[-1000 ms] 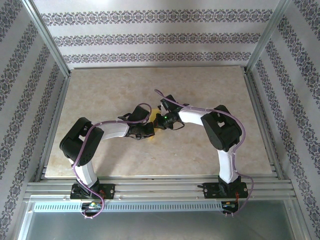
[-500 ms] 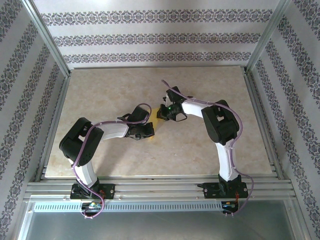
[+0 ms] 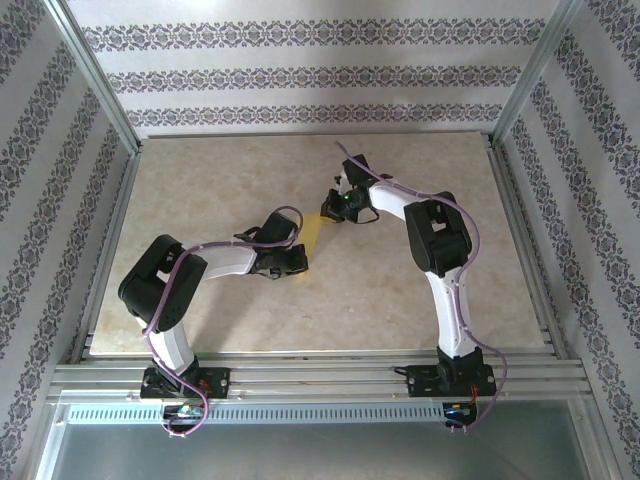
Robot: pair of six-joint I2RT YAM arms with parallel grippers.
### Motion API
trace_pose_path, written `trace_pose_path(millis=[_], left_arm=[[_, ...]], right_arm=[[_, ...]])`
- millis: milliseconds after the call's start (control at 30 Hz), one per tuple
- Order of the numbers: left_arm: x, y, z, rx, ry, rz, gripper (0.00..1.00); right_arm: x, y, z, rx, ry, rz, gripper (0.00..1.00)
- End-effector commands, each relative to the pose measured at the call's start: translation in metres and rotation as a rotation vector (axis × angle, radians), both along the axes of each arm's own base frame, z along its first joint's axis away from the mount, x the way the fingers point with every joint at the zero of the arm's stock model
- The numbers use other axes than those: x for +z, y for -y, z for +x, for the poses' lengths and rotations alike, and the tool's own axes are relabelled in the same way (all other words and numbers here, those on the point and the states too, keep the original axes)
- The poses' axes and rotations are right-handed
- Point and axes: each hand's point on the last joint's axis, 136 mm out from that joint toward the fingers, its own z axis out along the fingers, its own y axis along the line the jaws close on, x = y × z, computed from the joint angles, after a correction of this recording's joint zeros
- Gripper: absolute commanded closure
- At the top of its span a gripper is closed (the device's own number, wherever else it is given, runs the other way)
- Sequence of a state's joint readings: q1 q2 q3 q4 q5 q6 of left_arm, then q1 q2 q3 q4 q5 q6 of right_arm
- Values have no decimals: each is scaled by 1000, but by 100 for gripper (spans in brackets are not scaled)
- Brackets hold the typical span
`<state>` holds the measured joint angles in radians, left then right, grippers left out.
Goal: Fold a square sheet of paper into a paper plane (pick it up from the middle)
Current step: Fold the wing for the fifth time at the center of the table.
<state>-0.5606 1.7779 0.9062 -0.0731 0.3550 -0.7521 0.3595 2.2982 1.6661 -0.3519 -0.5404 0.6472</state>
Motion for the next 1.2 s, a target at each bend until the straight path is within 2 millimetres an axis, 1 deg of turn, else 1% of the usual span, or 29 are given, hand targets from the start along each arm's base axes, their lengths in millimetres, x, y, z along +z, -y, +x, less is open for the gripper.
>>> trace_pose_path(millis=[0, 67, 100, 167, 233, 267, 300, 333, 367, 433, 533, 600, 667, 733, 800, 933, 1067, 1167], left_arm=[[-31, -25, -48, -43, -193, 107, 100], [-29, -24, -49, -58, -191, 106, 100], [-27, -24, -50, -71, -188, 105, 100], [-22, -20, -52, -105, -177, 86, 100], [-16, -18, -56, -151, -166, 67, 100], [-15, -19, -58, -163, -163, 68, 100], [-12, -18, -60, -179, -156, 60, 100], [-10, -17, -61, -196, -146, 52, 100], [-6, -16, -60, -205, -135, 47, 100], [5, -11, -55, -216, -104, 29, 100], [27, -3, -42, -205, -38, -13, 91], [41, 1, -33, -184, 9, -37, 85], [50, 2, -24, -153, 49, -47, 84], [54, 2, -16, -120, 74, -49, 85], [51, 4, -9, -101, 79, -52, 89], [39, 14, -4, -77, 41, -95, 94], [29, 17, -2, -66, 14, -98, 97], [27, 20, 0, -69, 5, -100, 96]], right_arm=[[-1, 34, 36, -79, 85, -93, 96], [14, 34, 41, -79, 120, -76, 96], [26, 32, 41, -73, 142, -60, 96], [48, 30, 36, -61, 185, -32, 95], [68, 30, 21, -48, 225, -16, 94], [73, 31, 14, -45, 234, -16, 94], [78, 32, 2, -40, 245, -21, 93], [80, 32, -12, -37, 248, -24, 93], [80, 32, -20, -35, 245, -25, 93], [76, 28, -46, -28, 223, -17, 93], [66, 13, -79, -9, 180, 1, 93], [60, 0, -96, 12, 156, 13, 93], [53, -13, -107, 30, 135, 27, 93], [46, -26, -113, 53, 110, 51, 93], [38, -35, -115, 64, 92, 66, 94], [25, -48, -116, 79, 55, 90, 94], [14, -52, -115, 86, 36, 83, 94], [4, -50, -116, 81, 11, 60, 94]])
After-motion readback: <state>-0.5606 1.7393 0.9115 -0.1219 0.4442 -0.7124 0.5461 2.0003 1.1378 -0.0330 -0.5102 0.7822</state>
